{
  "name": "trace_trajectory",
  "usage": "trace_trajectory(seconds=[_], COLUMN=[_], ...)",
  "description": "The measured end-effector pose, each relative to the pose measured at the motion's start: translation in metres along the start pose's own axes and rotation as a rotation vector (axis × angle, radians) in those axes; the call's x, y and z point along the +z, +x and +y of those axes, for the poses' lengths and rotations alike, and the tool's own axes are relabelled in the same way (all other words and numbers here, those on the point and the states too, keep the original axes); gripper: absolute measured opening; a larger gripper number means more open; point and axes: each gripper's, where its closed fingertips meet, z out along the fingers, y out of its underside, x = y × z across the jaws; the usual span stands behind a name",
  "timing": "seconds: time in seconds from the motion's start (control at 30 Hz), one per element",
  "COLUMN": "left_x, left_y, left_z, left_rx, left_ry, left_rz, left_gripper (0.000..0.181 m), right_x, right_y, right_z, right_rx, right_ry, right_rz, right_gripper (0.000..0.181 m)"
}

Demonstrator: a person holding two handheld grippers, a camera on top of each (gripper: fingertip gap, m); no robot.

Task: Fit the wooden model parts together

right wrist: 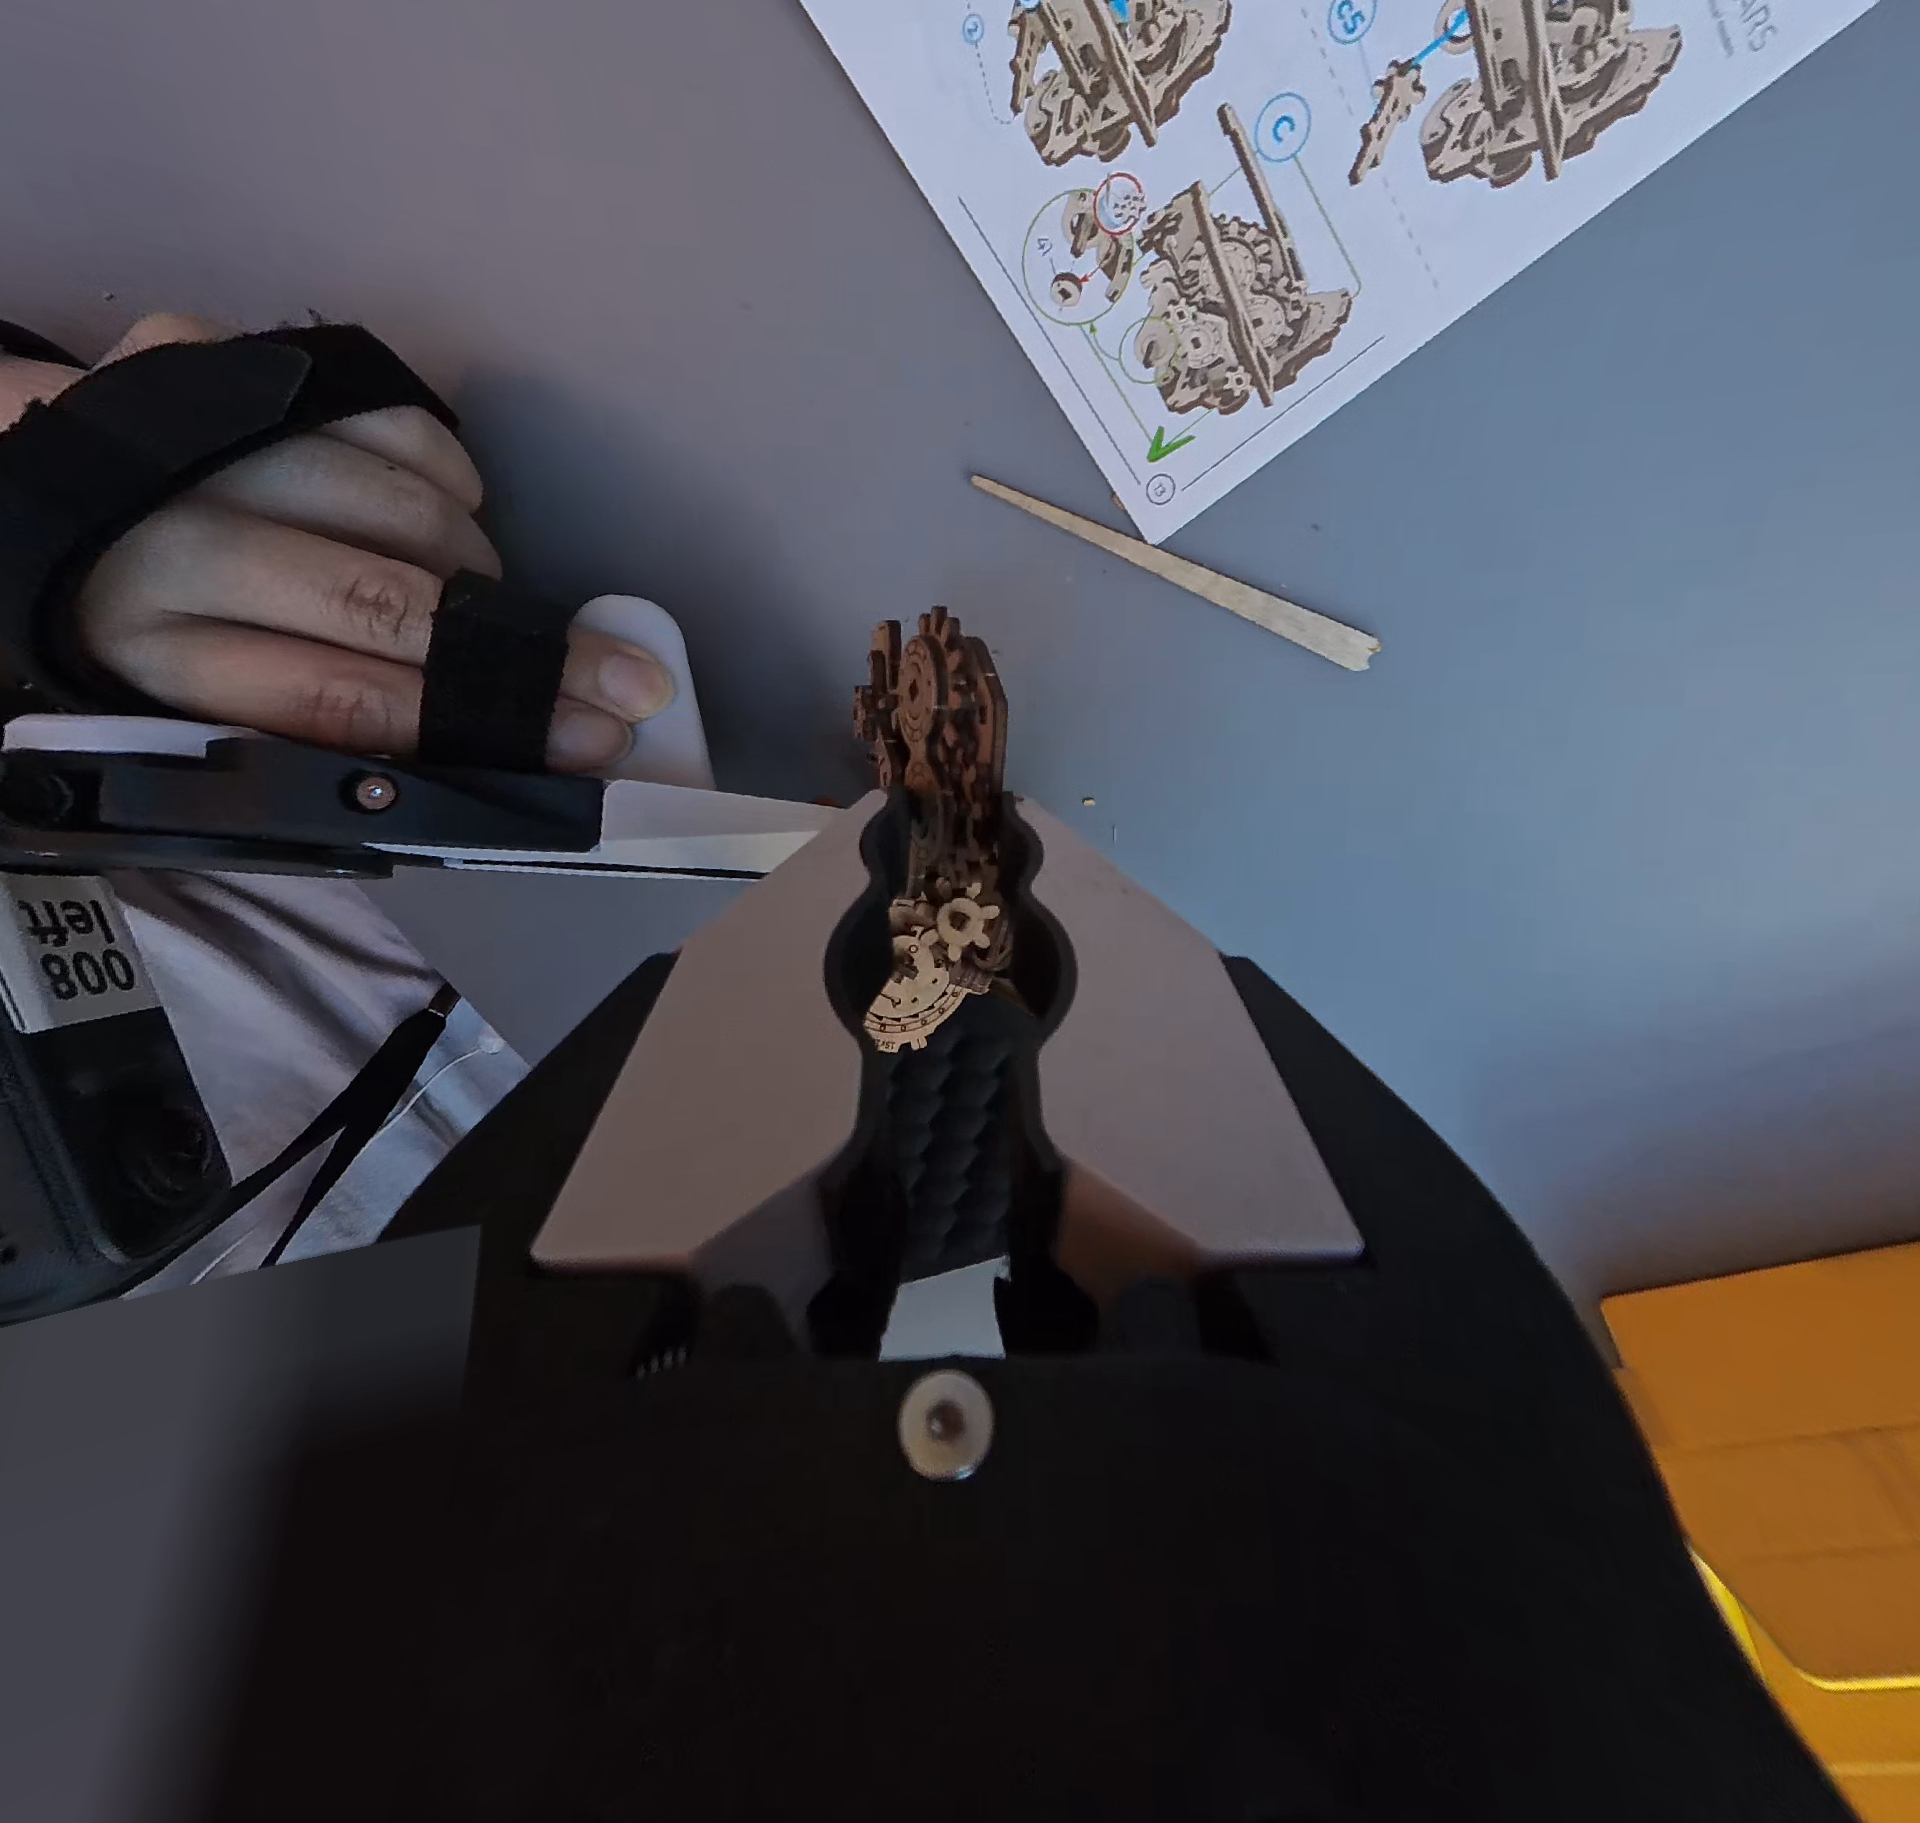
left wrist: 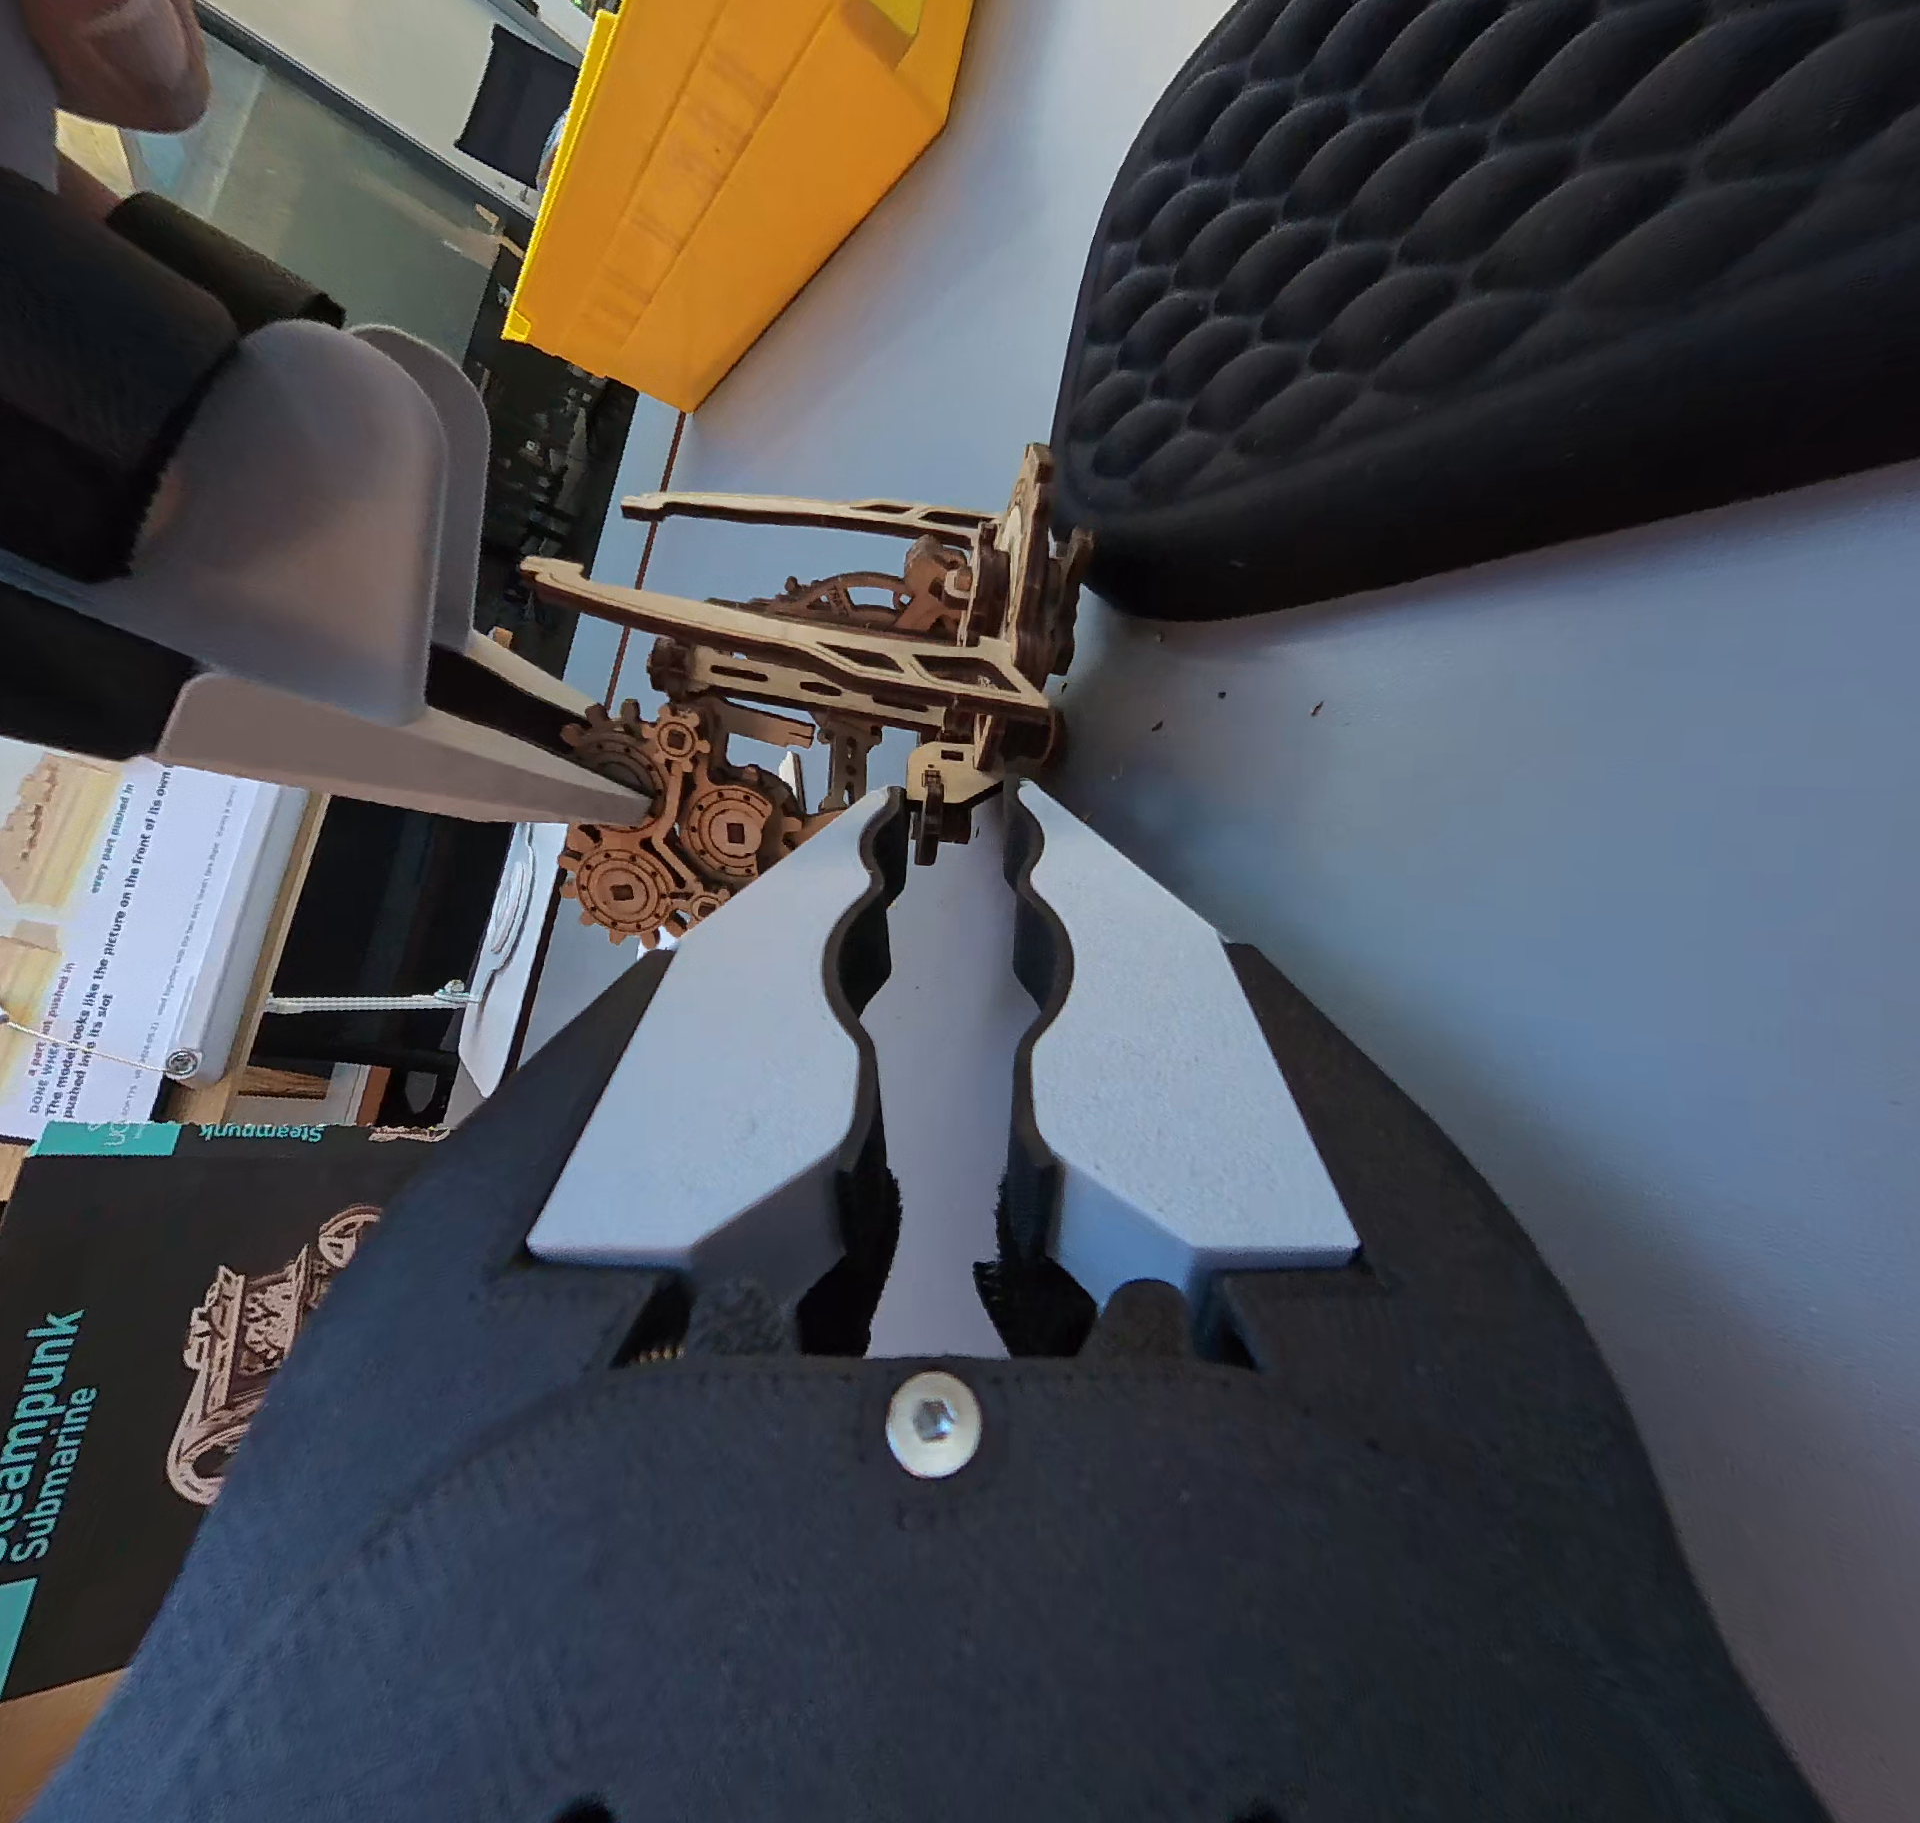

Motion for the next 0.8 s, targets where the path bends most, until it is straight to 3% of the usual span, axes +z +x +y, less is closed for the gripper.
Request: trace_trajectory(seconds=[0.3,0.8], left_x=[-0.0007,-0.0002], left_y=[-0.0009,0.0006], left_z=[-0.0013,-0.0016], left_rx=[-0.007,0.064], left_ry=[0.009,-0.028], left_rz=[-0.002,-0.028], left_gripper=[0.016,0.016], right_x=[-0.0023,0.0032], right_y=[-0.0005,-0.0029], right_z=[-0.0003,-0.001], right_rx=[0.036,0.026], right_ry=[0.038,-0.089], right_rz=[-0.07,-0.01], right_gripper=[0.014,0.014])
